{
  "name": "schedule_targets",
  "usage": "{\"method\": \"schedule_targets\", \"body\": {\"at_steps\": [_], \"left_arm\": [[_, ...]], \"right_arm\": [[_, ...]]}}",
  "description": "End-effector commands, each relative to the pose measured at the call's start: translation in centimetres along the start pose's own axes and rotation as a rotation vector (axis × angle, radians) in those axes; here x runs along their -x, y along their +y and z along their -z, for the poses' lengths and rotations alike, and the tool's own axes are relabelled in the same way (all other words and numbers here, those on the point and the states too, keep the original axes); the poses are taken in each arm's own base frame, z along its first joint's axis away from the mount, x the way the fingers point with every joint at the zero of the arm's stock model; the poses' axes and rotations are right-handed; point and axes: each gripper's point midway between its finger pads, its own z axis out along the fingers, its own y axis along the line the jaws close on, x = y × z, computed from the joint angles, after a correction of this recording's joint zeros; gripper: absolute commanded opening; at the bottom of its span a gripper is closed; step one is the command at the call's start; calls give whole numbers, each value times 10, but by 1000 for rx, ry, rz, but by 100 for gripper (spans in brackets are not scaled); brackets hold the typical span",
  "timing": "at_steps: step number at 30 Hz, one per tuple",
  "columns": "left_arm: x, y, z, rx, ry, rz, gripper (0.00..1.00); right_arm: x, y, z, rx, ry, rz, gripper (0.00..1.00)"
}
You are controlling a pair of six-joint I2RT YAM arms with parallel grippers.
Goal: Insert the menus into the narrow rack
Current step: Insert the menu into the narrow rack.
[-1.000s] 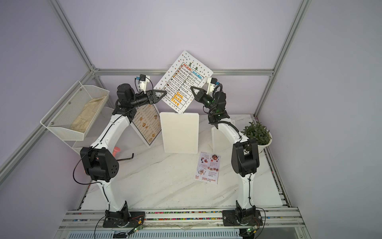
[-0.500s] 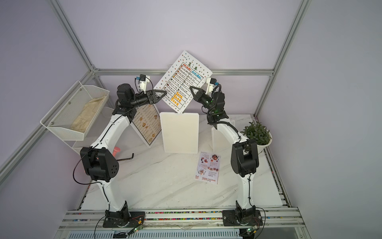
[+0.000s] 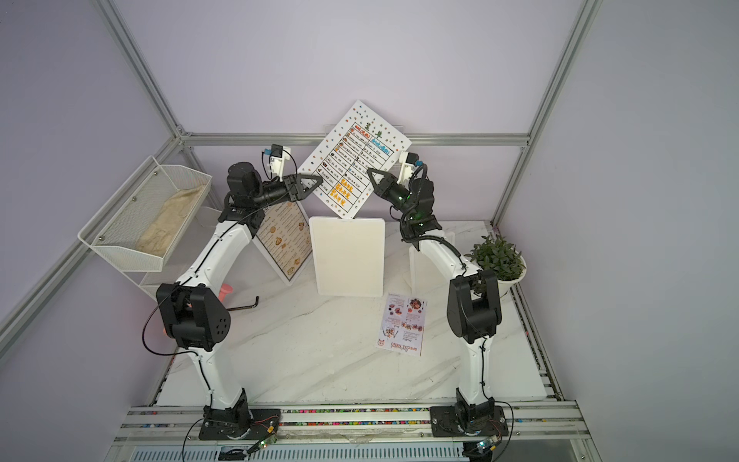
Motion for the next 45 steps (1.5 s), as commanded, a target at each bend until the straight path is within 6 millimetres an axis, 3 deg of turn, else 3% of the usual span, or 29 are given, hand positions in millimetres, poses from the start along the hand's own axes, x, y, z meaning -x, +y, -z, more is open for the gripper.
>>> {"method": "schedule_targets", "body": {"at_steps": [1,45], "left_arm": [[13,-21,-1,-47,-25,-54,54],[1,-24,-9,-73,2,-41,60]], "right_arm": [[13,25,7,23,-23,32,0],[15,26,39,138,43,96,0]]}}
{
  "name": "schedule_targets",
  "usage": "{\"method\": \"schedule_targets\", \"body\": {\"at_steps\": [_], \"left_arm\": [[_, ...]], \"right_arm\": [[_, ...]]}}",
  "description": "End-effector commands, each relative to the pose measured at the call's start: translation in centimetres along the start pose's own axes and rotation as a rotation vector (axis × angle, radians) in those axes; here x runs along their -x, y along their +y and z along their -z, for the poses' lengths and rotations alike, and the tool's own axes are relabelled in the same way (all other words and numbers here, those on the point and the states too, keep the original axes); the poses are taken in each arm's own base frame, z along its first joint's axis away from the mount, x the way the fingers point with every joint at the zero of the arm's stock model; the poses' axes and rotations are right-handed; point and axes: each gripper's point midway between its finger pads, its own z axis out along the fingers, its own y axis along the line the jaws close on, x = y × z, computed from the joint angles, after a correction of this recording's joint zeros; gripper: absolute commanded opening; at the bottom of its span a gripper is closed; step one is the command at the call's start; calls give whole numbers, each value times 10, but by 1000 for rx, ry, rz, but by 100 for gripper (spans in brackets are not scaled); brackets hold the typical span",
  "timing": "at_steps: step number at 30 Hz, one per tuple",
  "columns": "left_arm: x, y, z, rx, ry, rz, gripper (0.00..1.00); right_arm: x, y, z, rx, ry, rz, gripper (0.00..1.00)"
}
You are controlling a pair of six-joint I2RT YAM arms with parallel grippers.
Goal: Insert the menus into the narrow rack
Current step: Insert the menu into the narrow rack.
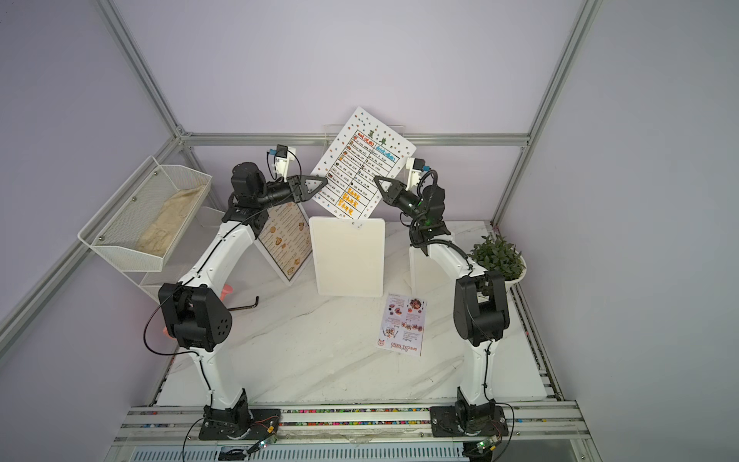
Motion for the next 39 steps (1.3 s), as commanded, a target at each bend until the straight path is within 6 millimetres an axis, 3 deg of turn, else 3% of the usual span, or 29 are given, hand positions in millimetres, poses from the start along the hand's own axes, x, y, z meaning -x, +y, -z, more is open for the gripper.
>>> {"method": "schedule_targets", "body": {"at_steps": [1,23,39], "left_arm": [[6,-12,-1,-35,-12,-39,60],[-6,-5,-1,-21,20,-24,62],[-12,3,-2,-9,32,-7,68]], "right_arm": [[20,35,10,74,-20,55,0],[12,36,17,136,88,91,0],[25,40,27,168,56,90,0]]}}
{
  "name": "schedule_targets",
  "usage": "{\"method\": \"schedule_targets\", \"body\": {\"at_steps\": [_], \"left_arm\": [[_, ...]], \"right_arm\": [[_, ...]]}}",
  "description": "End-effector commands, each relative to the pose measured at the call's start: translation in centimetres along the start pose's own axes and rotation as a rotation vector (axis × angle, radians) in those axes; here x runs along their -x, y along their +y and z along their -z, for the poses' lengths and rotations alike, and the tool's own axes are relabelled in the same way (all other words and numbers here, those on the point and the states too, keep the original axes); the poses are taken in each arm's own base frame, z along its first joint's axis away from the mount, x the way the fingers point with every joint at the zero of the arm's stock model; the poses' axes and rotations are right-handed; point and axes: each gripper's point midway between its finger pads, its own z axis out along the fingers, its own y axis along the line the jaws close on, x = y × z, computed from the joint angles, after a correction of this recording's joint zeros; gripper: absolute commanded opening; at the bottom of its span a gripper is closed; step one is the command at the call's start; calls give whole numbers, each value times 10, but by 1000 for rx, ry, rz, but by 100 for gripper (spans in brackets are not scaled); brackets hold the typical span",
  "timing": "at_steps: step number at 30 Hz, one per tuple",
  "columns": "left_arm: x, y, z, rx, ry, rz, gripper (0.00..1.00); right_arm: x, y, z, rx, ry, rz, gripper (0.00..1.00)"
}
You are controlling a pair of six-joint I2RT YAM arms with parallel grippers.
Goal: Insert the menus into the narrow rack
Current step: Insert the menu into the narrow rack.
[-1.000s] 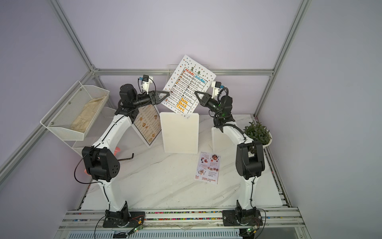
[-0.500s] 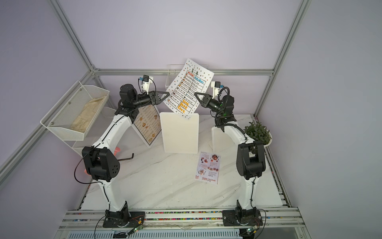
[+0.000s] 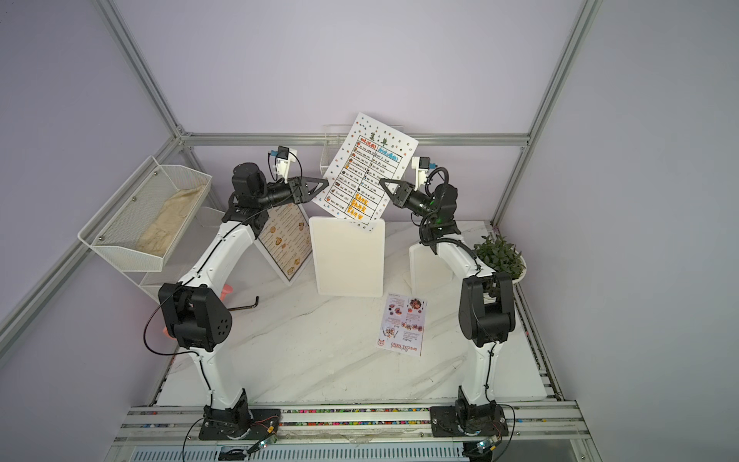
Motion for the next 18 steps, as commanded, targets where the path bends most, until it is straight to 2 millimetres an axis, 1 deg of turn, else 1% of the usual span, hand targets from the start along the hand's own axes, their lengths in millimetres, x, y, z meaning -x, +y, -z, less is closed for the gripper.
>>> {"method": "schedule_targets", "body": {"at_steps": [1,5,11,18], "left_arm": [[-6,2,-2,-10,11,-20,68],[-8,4,-3,-10,15,-16,69],[-13,8,-5,-13,25,-3,70],[-17,7,-5,-24,45,-8,72]], "right_arm": [[19,29,5,76,-34,47,0],[20,35,6,103,-27,53,0],[12,35,4,132,15,36,0],[7,32,3,155,57,25,0]]}}
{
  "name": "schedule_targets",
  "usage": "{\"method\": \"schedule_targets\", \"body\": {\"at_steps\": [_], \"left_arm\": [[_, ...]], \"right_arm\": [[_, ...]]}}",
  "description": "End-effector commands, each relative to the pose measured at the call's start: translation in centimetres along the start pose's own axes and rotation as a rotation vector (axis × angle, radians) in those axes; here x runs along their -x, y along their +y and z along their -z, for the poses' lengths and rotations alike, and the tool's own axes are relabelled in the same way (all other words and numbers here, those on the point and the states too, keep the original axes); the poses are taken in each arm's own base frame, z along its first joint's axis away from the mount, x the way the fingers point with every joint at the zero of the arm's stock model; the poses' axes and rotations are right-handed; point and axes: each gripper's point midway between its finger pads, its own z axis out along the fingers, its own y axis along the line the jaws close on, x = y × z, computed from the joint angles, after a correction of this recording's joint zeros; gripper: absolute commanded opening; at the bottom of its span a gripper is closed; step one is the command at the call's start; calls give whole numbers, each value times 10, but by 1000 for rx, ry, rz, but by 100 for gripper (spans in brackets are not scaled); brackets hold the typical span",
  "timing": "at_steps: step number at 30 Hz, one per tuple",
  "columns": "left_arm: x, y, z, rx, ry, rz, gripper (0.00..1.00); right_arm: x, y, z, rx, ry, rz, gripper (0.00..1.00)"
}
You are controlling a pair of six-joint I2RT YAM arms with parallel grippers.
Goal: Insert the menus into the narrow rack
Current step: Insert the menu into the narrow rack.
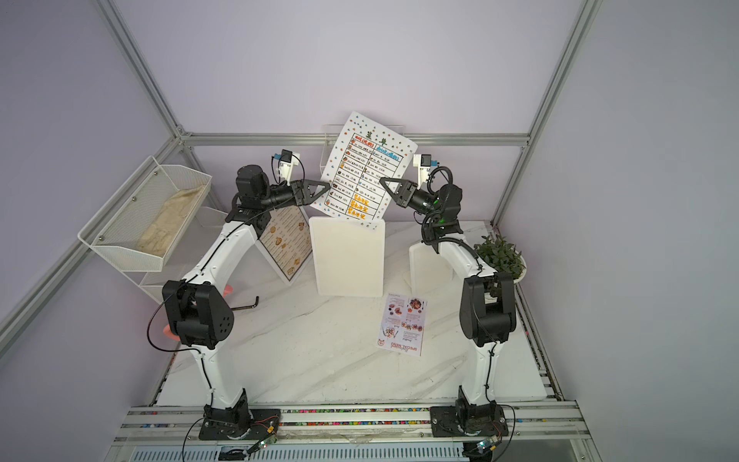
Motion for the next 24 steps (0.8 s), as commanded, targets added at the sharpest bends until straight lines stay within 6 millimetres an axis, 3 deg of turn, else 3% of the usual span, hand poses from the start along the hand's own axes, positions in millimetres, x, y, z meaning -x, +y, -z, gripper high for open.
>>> {"method": "schedule_targets", "body": {"at_steps": [1,17,24], "left_arm": [[-5,-5,-1,-24,21,-38,72],[-6,-11,-2,-56,45,-45,76],[-3,-14,-3,-69,42,-47,75]], "right_arm": [[5,9,-1,52,16,19,0],[-5,-12,-7,-26,126,-19,0],[1,-21,-9,-84,109,-7,0]]}}
